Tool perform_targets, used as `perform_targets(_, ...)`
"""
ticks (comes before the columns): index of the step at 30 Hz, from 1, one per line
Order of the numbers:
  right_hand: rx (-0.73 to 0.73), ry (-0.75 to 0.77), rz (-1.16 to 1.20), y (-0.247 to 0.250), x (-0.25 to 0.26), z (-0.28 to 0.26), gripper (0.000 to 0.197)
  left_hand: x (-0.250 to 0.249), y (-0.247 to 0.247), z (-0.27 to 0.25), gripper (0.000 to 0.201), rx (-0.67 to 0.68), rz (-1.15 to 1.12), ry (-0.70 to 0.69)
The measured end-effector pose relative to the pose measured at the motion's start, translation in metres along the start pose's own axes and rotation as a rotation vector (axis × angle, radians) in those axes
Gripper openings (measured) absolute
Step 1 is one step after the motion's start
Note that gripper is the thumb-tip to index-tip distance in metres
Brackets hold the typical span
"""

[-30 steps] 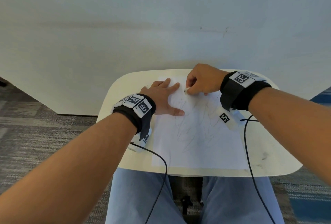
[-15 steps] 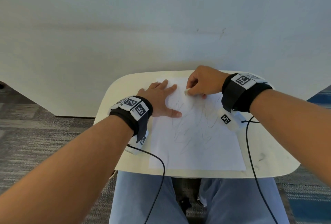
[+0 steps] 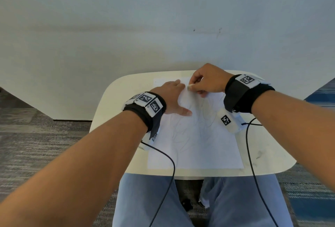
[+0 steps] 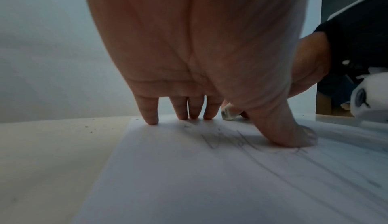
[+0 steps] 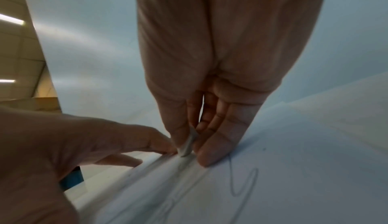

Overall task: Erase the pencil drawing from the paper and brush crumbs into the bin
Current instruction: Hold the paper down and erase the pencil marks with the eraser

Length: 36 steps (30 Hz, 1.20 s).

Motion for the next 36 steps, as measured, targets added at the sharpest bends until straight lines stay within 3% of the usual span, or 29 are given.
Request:
perform_targets(5, 0.201, 0.031, -0.158, -0.023, 0.01, -0.01, 0.01, -0.001, -0.002, 0.002, 0.1, 0.004, -0.033, -0.022)
perform_targets(7, 0.147, 0.047, -0.191, -0.016, 0.009, -0.004, 0.012, -0.001, -0.001, 0.002, 0.101, -0.003, -0.031, -0.022)
perform_targets(10, -0.064, 0.078, -0.223, 0.006, 0.008, 0.003, 0.014, -0.001, -0.003, 0.003, 0.11, 0.013, -0.019, 0.0)
perform_targets(12, -0.014, 0.086, -0.197, 0.0, 0.007, -0.001, 0.011, 0.0, -0.004, 0.004, 0.111, 0.026, -0.022, 0.004)
perform_targets(15, 0.183, 0.057, -0.225, -0.018, 0.006, -0.009, 0.012, -0.001, -0.005, 0.004, 0.11, 0.05, -0.034, -0.002)
perform_targets(20, -0.02, 0.04, -0.17, 0.01, 0.0, 0.002, 0.015, 0.0, -0.005, 0.004, 0.111, 0.063, -0.04, 0.01)
perform_targets(24, 0.171, 0.016, -0.215, -0.008, 0.002, -0.006, 0.013, -0.002, -0.006, 0.004, 0.108, 0.057, -0.05, 0.015)
perform_targets(28, -0.014, 0.017, -0.174, 0.013, -0.002, 0.002, 0.018, -0.002, -0.007, 0.005, 0.107, 0.047, -0.053, 0.021)
perform_targets(33, 0.15, -0.018, -0.185, -0.004, -0.003, -0.006, 0.014, -0.003, -0.008, 0.006, 0.105, 0.078, -0.02, 0.01)
perform_targets(36, 0.008, 0.001, -0.159, 0.012, -0.007, -0.001, 0.016, -0.004, -0.007, 0.006, 0.102, 0.092, -0.021, 0.018)
Point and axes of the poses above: each hand's wrist, its own z-axis towards the middle knuckle, its own y-axis out of the back of the hand, x = y × z, the point moved 7 cm from there along z, towards the middle knuckle, and after that the axes turned 9 degrees about z, right-handed, at the moved point
